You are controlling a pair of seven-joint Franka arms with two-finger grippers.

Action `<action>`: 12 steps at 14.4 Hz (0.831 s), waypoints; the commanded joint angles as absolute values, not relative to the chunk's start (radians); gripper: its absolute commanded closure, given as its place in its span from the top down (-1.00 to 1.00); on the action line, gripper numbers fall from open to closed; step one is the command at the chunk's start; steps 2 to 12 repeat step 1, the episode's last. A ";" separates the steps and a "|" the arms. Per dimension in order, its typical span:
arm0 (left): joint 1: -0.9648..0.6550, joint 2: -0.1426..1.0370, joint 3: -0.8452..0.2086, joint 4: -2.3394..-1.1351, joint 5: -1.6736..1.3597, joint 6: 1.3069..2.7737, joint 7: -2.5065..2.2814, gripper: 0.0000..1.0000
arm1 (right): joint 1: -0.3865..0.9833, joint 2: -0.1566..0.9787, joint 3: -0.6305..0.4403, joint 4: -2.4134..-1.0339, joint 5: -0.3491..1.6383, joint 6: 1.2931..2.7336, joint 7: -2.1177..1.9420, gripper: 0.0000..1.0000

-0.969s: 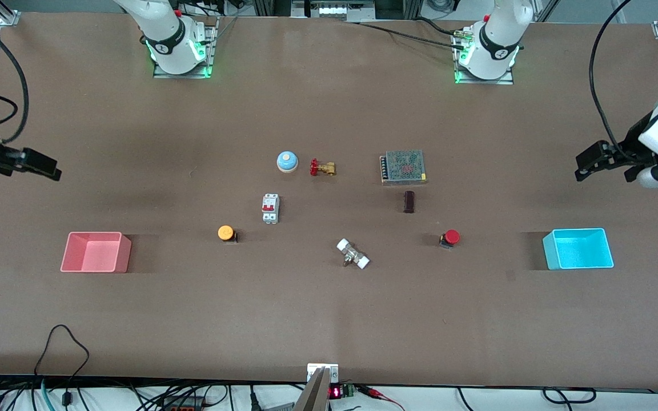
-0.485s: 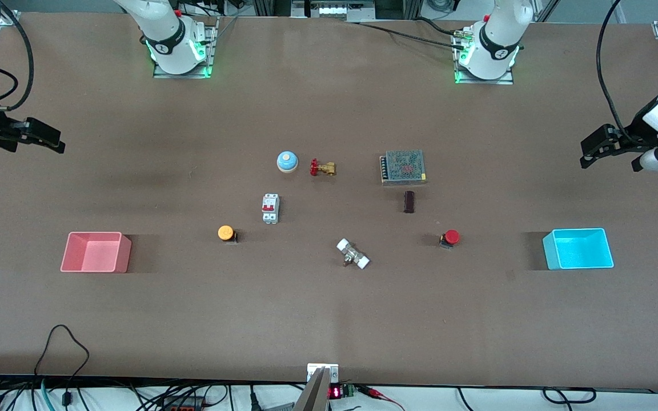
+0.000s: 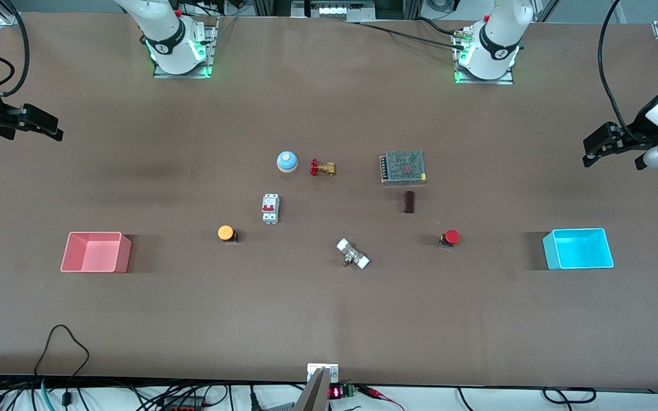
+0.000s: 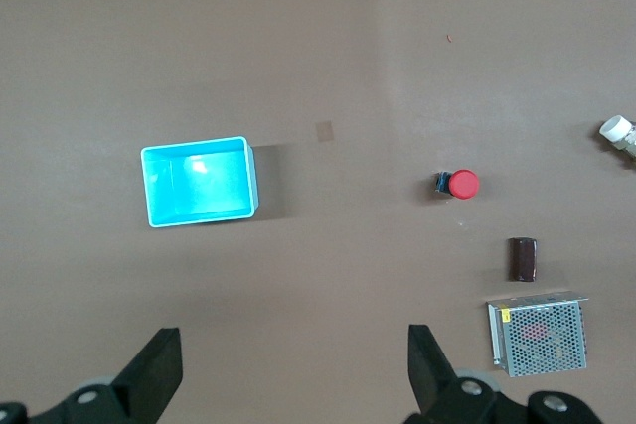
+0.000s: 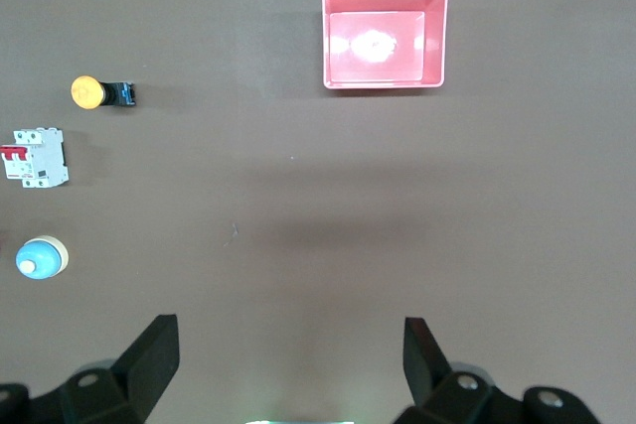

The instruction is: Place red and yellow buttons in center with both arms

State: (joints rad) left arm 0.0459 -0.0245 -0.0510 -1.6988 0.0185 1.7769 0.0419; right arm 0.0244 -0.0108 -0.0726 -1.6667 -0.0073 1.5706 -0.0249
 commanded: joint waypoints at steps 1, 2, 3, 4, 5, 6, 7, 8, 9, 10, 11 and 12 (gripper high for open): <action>0.054 -0.054 -0.060 -1.721 0.037 1.779 0.026 1.00 | 0.009 -0.038 -0.061 -1.687 -0.014 1.557 -0.046 1.00; 0.054 -0.054 -0.060 -1.721 0.037 1.779 0.026 1.00 | 0.009 -0.038 -0.061 -1.687 -0.014 1.557 -0.046 1.00; 0.054 -0.054 -0.060 -1.721 0.037 1.779 0.026 1.00 | 0.009 -0.038 -0.061 -1.687 -0.014 1.557 -0.046 1.00; 0.054 -0.054 -0.060 -1.721 0.037 1.779 0.026 1.00 | 0.009 -0.038 -0.061 -1.687 -0.014 1.557 -0.046 1.00; 0.054 -0.054 -0.060 -1.721 0.037 1.779 0.026 1.00 | 0.009 -0.038 -0.061 -1.687 -0.014 1.557 -0.046 1.00; 0.054 -0.054 -0.060 -1.721 0.037 1.779 0.026 1.00 | 0.009 -0.038 -0.061 -1.687 -0.014 1.557 -0.046 1.00; 0.054 -0.054 -0.060 -1.721 0.037 1.779 0.026 1.00 | 0.009 -0.038 -0.061 -1.687 -0.014 1.557 -0.046 1.00; 0.054 -0.054 -0.060 -1.721 0.037 1.779 0.026 1.00 | 0.009 -0.038 -0.061 -1.687 -0.014 1.557 -0.046 1.00; 0.054 -0.054 -0.060 -1.721 0.037 1.779 0.026 1.00 | 0.009 -0.038 -0.061 -1.687 -0.014 1.557 -0.046 1.00; 0.054 -0.054 -0.060 -1.721 0.037 1.779 0.026 1.00 | 0.009 -0.038 -0.061 -1.687 -0.014 1.557 -0.046 1.00; 0.054 -0.054 -0.060 -1.721 0.037 1.779 0.026 1.00 | 0.009 -0.038 -0.061 -1.687 -0.014 1.557 -0.046 1.00; 0.054 -0.054 -0.060 -1.721 0.037 1.779 0.026 1.00 | 0.009 -0.038 -0.061 -1.687 -0.014 1.557 -0.046 1.00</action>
